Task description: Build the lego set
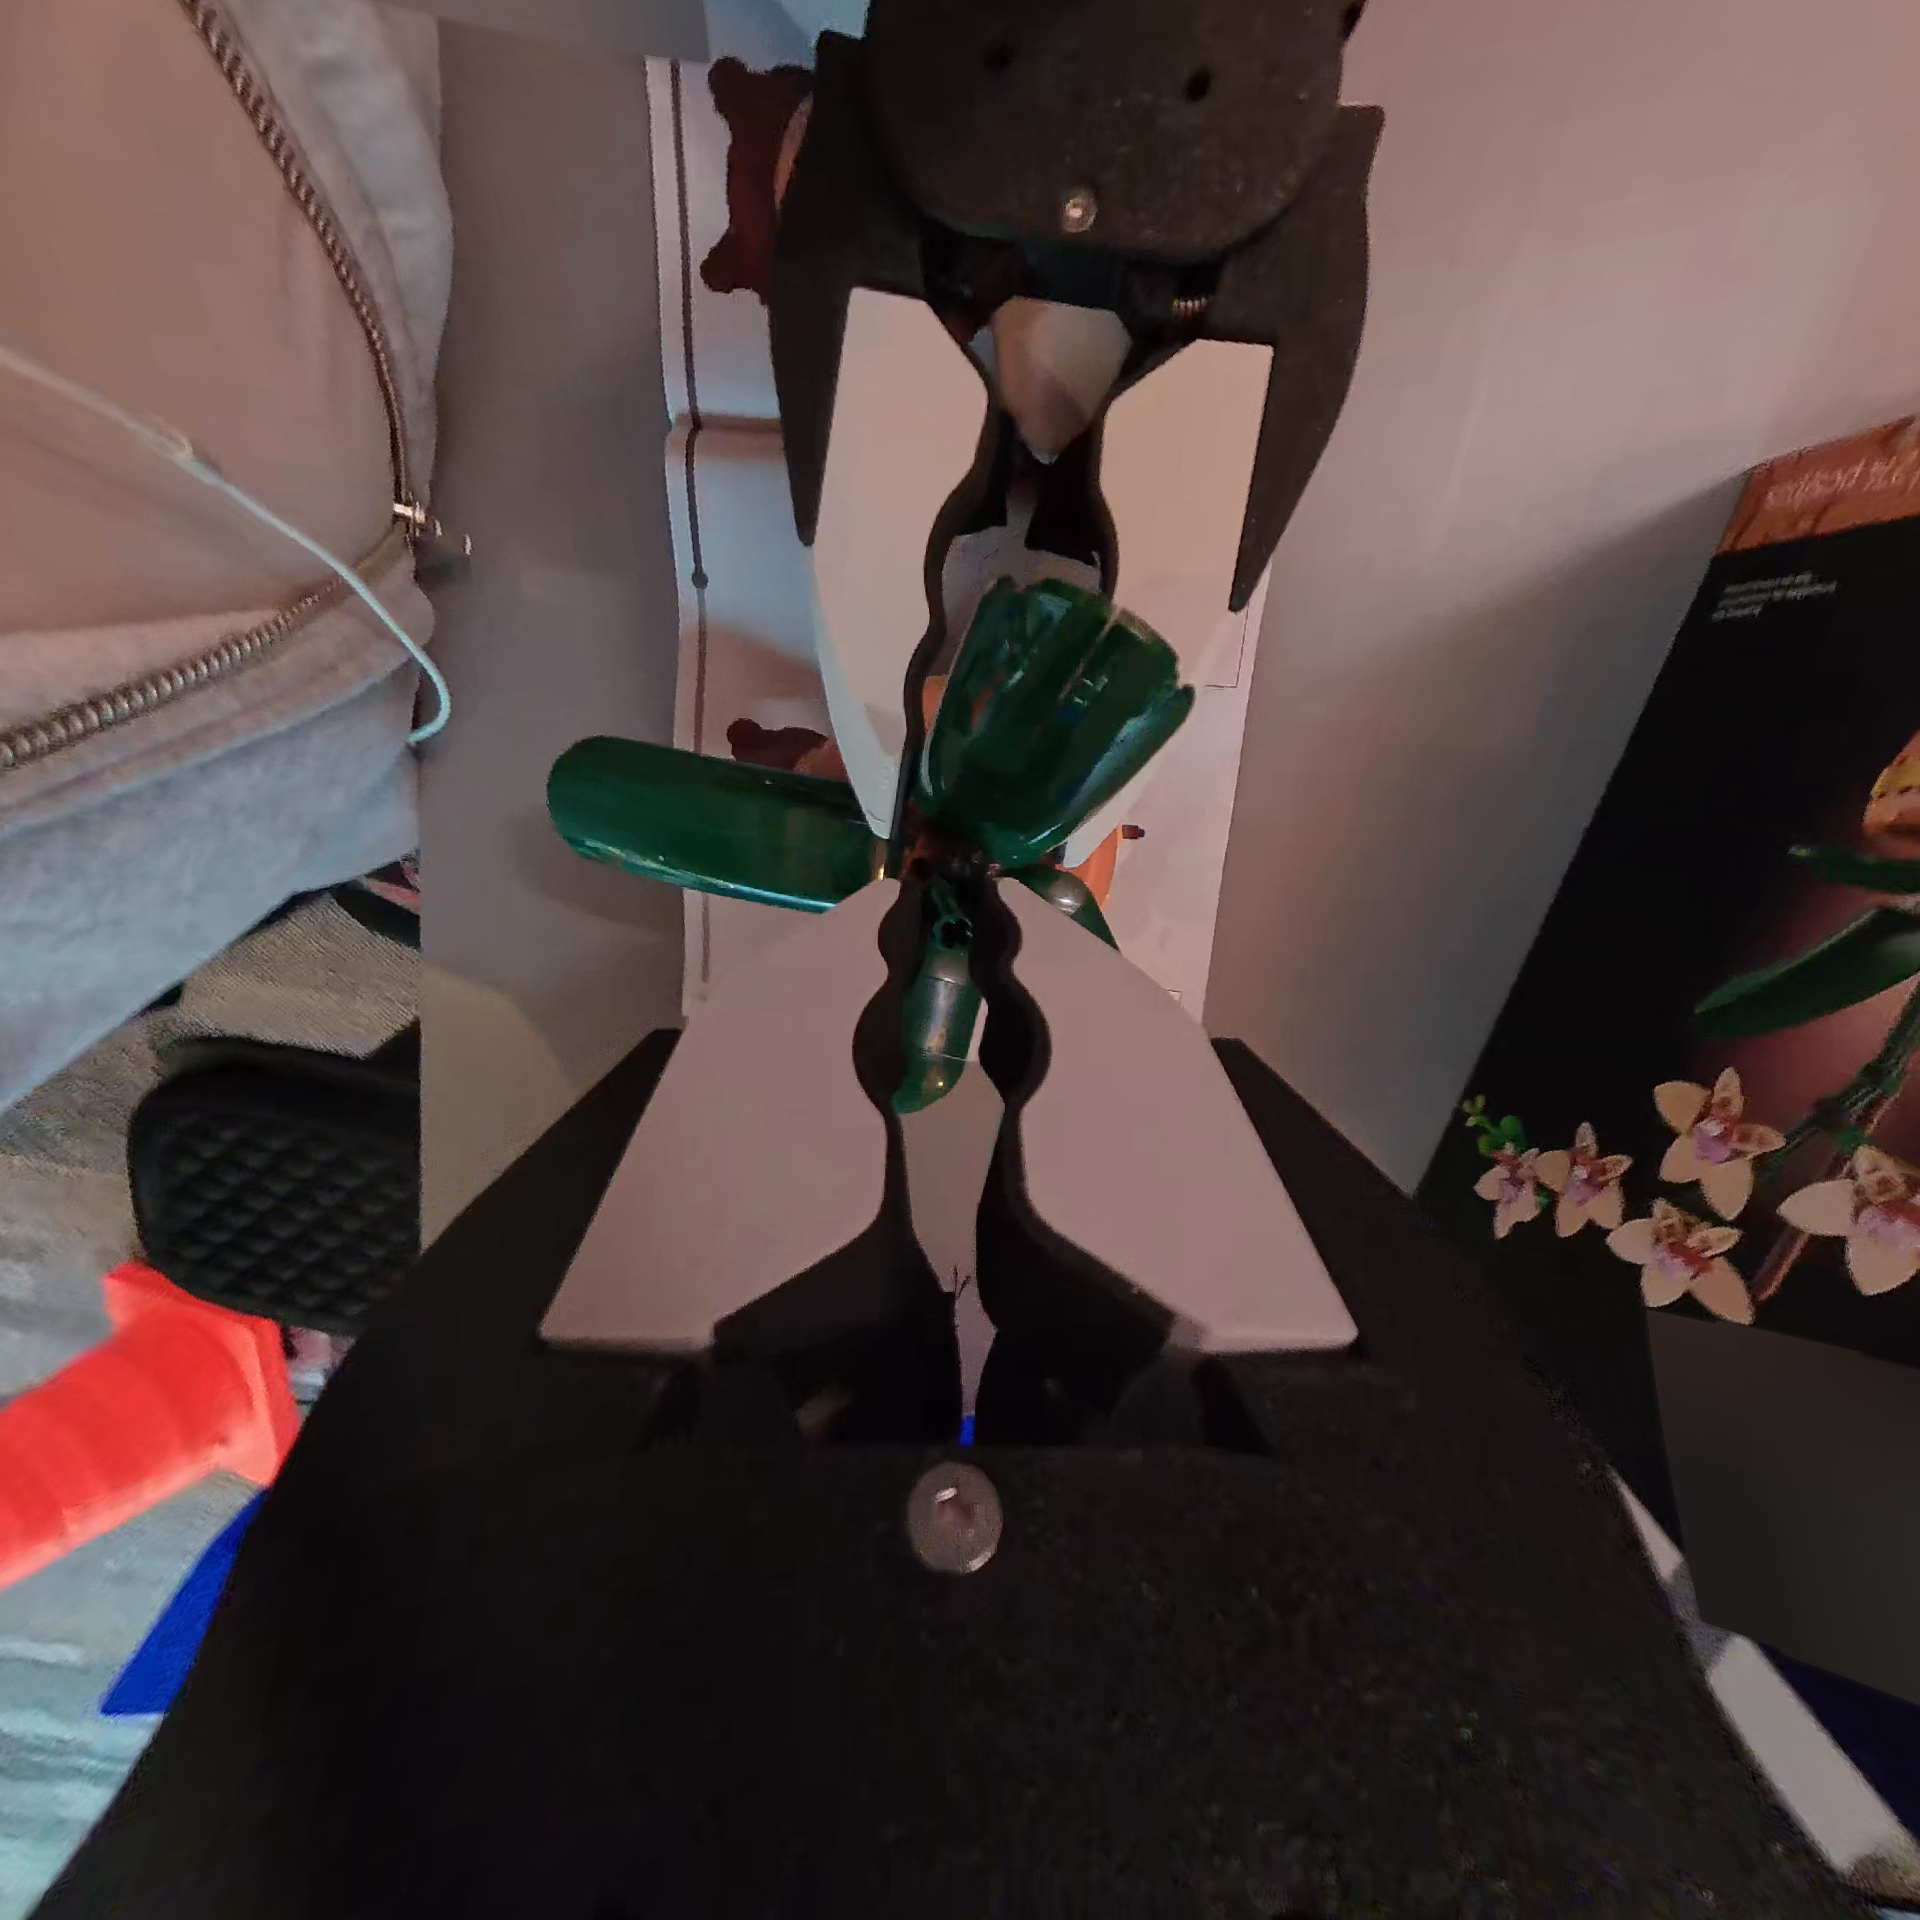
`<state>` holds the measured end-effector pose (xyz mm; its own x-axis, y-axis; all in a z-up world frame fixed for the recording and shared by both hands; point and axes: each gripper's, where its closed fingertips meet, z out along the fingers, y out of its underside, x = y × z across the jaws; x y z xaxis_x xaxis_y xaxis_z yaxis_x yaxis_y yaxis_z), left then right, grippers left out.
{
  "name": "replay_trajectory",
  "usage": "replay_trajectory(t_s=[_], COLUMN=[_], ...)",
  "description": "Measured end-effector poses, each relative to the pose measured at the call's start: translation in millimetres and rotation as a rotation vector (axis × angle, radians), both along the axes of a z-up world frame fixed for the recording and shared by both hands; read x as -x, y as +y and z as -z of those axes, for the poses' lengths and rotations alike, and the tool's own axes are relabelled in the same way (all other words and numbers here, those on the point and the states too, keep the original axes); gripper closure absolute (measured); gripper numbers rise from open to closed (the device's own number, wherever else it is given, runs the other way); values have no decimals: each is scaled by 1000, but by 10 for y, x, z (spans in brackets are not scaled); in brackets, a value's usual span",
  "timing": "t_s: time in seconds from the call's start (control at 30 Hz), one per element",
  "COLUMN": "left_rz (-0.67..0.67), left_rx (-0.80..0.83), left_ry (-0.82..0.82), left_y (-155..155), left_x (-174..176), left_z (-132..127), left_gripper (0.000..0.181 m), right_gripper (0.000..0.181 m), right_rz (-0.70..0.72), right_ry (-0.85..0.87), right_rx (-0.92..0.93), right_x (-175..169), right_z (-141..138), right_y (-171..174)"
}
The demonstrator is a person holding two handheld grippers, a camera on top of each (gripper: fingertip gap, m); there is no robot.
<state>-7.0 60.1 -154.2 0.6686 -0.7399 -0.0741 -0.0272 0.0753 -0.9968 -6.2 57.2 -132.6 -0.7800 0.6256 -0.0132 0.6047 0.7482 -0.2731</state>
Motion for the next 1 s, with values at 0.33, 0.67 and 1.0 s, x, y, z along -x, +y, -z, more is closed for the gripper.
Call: replay_trajectory(t_s=[0.33,0.67,1.0], left_rz=[8,0,-68], left_rx=[8,-46,-90], left_ry=[-8,-6,45], left_y=[3,-46,-124], left_x=[3,7,227], left_z=[1,-42,-304], left_gripper=[149,137,126], right_gripper=[172,151,121], right_rz=[-93,285,426], right_ry=[-9,65,1084], right_rx=[-8,321,589], right_x=[9,-62,-76], right_z=[4,-109,-1160], right_y=[9,-50,70])
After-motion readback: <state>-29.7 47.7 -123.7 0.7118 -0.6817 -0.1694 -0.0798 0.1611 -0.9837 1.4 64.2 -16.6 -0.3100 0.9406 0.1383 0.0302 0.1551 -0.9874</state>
